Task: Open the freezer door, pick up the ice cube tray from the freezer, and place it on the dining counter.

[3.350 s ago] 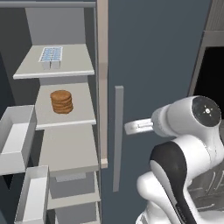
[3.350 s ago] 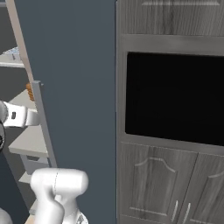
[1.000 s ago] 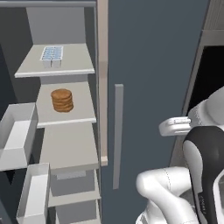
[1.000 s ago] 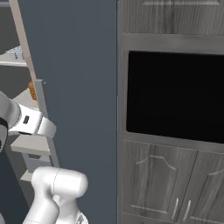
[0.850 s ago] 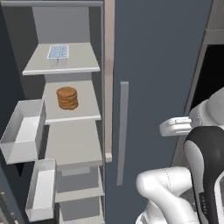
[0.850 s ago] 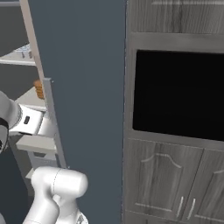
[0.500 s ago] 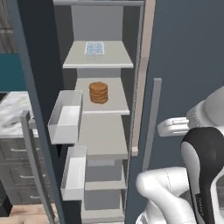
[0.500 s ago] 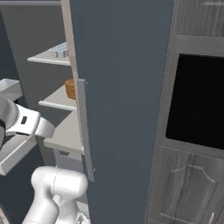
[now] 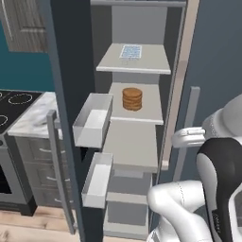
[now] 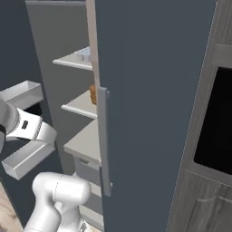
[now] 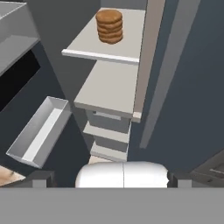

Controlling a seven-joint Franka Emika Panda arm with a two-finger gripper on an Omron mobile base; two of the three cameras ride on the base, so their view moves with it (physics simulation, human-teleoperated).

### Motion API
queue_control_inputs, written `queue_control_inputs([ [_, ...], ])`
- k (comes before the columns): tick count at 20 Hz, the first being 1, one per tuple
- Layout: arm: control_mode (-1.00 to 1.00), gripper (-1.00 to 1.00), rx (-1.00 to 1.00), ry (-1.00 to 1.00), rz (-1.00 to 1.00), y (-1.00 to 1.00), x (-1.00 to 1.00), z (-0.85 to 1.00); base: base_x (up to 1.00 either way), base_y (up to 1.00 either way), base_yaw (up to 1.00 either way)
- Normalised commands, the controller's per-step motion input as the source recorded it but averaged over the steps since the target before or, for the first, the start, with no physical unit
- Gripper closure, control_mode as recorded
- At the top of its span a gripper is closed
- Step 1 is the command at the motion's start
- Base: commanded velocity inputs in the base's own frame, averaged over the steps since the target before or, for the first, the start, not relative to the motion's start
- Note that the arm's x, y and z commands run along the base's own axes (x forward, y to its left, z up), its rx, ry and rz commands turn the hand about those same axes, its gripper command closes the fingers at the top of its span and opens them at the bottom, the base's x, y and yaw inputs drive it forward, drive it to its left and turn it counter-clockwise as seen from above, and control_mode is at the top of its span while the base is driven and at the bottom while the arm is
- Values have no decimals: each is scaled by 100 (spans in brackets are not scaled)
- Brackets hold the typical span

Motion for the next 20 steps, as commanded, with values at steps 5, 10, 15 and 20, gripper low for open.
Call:
queue_control_inputs([
  [5, 100, -100, 0, 0, 0, 0, 0, 0, 69, 12, 11],
  [10, 100, -100, 0, 0, 0, 0, 0, 0, 58, 27, 3],
  [15, 100, -100, 0, 0, 0, 0, 0, 0, 46, 33, 0],
  [20, 100, -100, 0, 0, 0, 0, 0, 0, 24, 51, -1],
])
